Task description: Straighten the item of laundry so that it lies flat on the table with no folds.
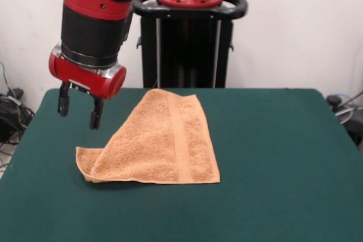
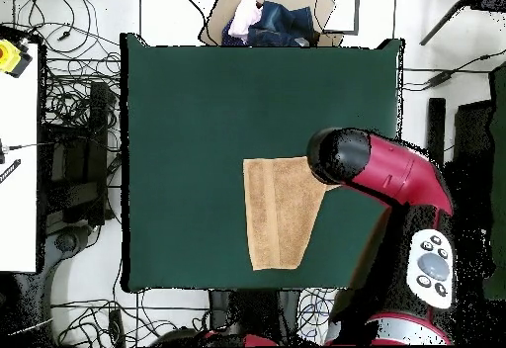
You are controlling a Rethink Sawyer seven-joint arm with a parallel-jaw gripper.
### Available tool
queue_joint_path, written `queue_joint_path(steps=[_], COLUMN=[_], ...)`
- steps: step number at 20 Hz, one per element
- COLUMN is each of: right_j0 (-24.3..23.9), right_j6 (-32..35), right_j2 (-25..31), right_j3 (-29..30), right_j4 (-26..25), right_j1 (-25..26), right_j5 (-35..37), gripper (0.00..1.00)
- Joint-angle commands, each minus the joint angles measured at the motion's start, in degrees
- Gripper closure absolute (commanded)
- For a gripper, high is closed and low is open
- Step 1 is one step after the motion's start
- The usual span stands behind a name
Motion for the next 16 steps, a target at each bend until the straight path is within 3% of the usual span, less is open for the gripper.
queue_joint_path(steps=[1,3,5,11,13,16], right_j0=[0.13,2.38,1.65,3.7,2.57,2.65], right_j6=[15.12,22.55,21.16,27.4,25.37,27.9], right_j2=[2.09,-1.62,-0.48,-5.39,-3.18,-2.57], right_j3=[-0.07,-3.22,-3.97,-6.61,-6.36,-6.49], right_j4=[5.13,7.41,8.78,12.11,13.34,15.48], right_j1=[2.55,6.19,6.56,7.13,6.61,6.53], right_j5=[7.29,9.36,9.54,16.69,17.98,17.95], gripper=[0.0,0.0,0.0,0.0,0.0,0.0])
